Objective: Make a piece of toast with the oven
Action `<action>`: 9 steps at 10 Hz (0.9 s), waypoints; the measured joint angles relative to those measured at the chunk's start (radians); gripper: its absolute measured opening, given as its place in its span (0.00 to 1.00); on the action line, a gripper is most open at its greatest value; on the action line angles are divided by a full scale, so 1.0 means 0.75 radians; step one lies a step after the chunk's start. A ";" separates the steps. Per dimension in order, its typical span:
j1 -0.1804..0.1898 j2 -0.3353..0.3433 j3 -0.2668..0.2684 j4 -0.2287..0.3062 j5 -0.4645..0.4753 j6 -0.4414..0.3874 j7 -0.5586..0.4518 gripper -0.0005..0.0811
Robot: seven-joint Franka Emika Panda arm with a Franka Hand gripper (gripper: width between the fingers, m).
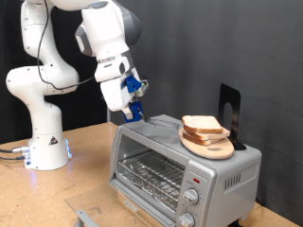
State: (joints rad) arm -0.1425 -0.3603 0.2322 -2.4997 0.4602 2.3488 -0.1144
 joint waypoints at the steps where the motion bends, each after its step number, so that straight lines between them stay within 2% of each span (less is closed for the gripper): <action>1: 0.000 0.000 0.006 0.000 0.008 0.003 0.002 0.54; 6: 0.000 0.018 0.035 0.001 0.022 0.006 0.033 0.54; 9: 0.005 0.016 0.039 0.002 0.087 0.018 0.007 0.54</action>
State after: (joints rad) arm -0.1385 -0.3485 0.2616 -2.4982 0.5258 2.3623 -0.1091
